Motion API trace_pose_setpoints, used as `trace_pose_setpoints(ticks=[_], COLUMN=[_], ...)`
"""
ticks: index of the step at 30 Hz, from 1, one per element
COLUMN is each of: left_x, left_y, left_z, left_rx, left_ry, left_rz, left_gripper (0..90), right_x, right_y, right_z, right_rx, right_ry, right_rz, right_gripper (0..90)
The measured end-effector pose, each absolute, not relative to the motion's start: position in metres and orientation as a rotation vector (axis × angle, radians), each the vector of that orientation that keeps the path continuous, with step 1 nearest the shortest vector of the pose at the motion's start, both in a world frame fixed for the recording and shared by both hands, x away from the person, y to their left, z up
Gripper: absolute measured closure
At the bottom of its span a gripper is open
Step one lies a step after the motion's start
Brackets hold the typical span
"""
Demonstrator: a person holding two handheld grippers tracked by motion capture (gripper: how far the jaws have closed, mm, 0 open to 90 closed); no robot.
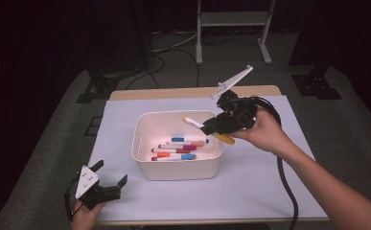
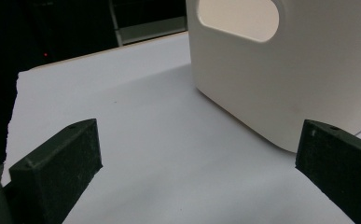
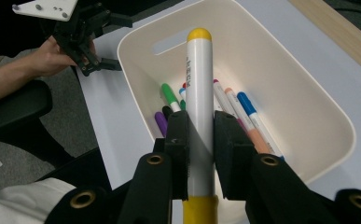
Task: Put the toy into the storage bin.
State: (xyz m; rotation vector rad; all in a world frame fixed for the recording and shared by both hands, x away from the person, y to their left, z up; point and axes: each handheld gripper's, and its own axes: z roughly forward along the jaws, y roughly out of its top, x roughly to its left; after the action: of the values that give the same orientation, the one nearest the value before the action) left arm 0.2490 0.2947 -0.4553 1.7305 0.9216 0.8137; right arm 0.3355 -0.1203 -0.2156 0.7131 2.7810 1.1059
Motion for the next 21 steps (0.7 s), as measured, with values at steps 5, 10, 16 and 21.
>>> trace_pose_setpoints(ticks=[5, 10, 16, 21], left_x=[0.249, 0.249, 0.249, 0.249], left_y=[0.295, 0.295, 0.295, 0.295], left_z=[-0.455, -0.455, -0.455, -0.455], left_rx=[1.735, 1.731, 1.727, 1.725], left_ry=[0.92, 0.921, 0.922, 0.924], left_rz=[0.814, 0.812, 0.81, 0.807], left_gripper=[0.0, 0.0, 0.0, 0.0], right_x=[0.342, 0.348, 0.355, 0.361], right_y=[-0.102, -0.084, -0.067, -0.059], right_z=[-0.22, -0.231, -0.244, -0.252], right_rx=[0.665, 0.614, 0.594, 0.578], right_ry=[2.828, 2.885, 2.941, 2.968], right_rz=[1.106, 1.09, 1.059, 1.05], right_gripper=[75.9, 75.9, 75.9, 75.9])
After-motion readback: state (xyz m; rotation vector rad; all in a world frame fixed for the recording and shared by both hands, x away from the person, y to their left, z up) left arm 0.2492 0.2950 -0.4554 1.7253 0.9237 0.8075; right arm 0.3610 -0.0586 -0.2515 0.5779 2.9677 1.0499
